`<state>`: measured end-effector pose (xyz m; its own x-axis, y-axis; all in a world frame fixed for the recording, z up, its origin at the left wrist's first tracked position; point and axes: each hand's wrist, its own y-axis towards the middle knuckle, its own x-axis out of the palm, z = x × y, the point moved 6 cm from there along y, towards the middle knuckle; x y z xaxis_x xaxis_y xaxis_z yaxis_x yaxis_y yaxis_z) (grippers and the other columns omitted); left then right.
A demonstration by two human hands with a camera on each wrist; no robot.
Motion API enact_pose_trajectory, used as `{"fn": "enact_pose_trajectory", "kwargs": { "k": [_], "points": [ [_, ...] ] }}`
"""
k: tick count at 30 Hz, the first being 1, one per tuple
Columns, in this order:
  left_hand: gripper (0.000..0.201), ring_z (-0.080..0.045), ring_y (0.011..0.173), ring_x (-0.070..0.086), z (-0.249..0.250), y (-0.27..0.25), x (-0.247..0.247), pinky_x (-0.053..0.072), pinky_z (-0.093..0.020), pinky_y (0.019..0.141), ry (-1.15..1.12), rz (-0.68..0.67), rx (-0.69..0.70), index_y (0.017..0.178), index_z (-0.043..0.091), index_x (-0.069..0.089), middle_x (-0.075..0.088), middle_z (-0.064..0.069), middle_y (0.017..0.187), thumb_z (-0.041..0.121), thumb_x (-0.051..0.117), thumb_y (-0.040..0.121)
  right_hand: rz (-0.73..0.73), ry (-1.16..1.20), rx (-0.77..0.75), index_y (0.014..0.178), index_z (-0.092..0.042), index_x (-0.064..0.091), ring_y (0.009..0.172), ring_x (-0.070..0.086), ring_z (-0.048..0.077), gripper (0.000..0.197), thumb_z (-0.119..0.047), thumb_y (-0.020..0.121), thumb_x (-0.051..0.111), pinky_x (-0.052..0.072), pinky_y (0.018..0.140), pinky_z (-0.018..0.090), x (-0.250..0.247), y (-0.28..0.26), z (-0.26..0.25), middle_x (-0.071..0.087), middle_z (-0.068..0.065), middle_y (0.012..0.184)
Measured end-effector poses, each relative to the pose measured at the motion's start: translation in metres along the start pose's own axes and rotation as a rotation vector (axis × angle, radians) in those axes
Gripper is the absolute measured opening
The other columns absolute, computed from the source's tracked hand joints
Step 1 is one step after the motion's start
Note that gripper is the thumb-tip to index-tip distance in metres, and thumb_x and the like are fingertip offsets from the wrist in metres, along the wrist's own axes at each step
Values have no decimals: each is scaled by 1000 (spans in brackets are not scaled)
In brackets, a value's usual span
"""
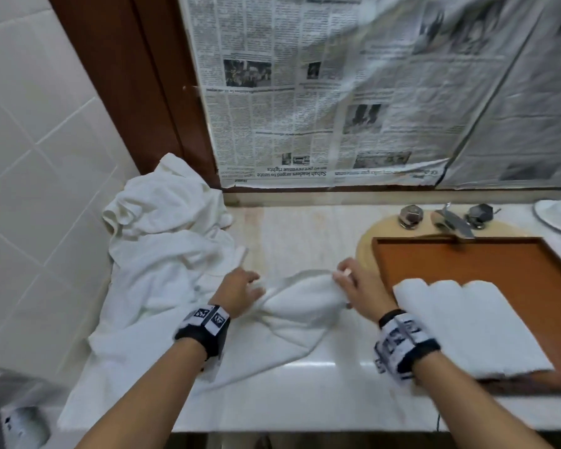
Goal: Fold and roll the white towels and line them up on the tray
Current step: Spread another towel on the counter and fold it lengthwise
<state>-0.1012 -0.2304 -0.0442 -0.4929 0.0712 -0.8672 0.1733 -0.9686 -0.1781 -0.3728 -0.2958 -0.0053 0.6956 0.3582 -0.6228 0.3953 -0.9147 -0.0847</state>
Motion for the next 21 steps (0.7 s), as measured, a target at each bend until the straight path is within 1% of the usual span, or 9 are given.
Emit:
{"fn": "enact_pose_trajectory", "kwargs": {
  "k": [2,4,6,9,12,15,17,19,21],
  "points": [
    [47,-33,122,49,-26,-10,36,35,-31,100,75,-84,-138,133,12,58,55,-19,129,34,64,92,-120,-54,81,119,-21,53,79,61,24,25,-27,95,60,54,82,41,35,-9,34,62,5,85],
    [47,-33,126,47,-38,-21,55,34,-32,101,86,-92,-220,135,13,56,53,-20,132,37,60,94,-269,-197,73,140,-16,44,113,56,26,49,-26,95,60,40,100,31,65,-22,54,59,8,121],
    [45,-31,125,50,-37,-31,61,36,-30,98,98,-101,-258,131,11,59,56,-17,130,38,58,95,-346,-280,29,147,-17,35,130,45,27,57,-29,96,57,32,107,32,81,-34,65,48,8,140],
    [36,-23,119,55,-19,-51,66,36,-24,94,119,-182,-254,122,15,66,64,-7,127,37,57,95,-382,-265,64,146,-17,38,127,46,27,56,-30,94,57,36,104,33,78,-49,78,52,9,138],
    [28,-21,112,58,12,-79,83,37,-19,84,111,-300,-212,112,16,70,68,-3,118,34,60,93,-455,-302,112,143,-15,41,126,47,28,54,-27,93,59,37,99,31,65,-77,89,53,10,135],
    [22,-19,104,61,53,-109,115,39,-18,79,47,-464,-120,105,14,73,71,-3,111,29,64,91,-484,-332,64,118,-16,61,112,56,24,28,-22,92,56,41,89,29,50,-112,104,63,5,120],
    [19,-15,95,62,82,-126,134,43,-20,78,-9,-583,-52,101,15,74,72,-2,108,28,66,89,-444,-287,57,97,-19,63,97,61,20,9,-23,92,57,45,80,29,34,-132,110,66,0,103],
    [19,-15,95,61,101,-135,141,42,-22,78,-59,-594,6,102,17,73,71,-1,109,30,65,90,-372,-188,53,90,-14,62,84,62,16,9,-23,92,59,50,71,31,15,-146,107,66,-2,92],
    [17,-15,93,61,108,-133,132,42,-22,76,-138,-505,25,102,20,72,71,-1,106,32,63,92,-297,-86,43,92,-13,64,79,62,12,11,-23,94,61,51,64,31,-3,-156,97,65,-3,88]
  ]
}}
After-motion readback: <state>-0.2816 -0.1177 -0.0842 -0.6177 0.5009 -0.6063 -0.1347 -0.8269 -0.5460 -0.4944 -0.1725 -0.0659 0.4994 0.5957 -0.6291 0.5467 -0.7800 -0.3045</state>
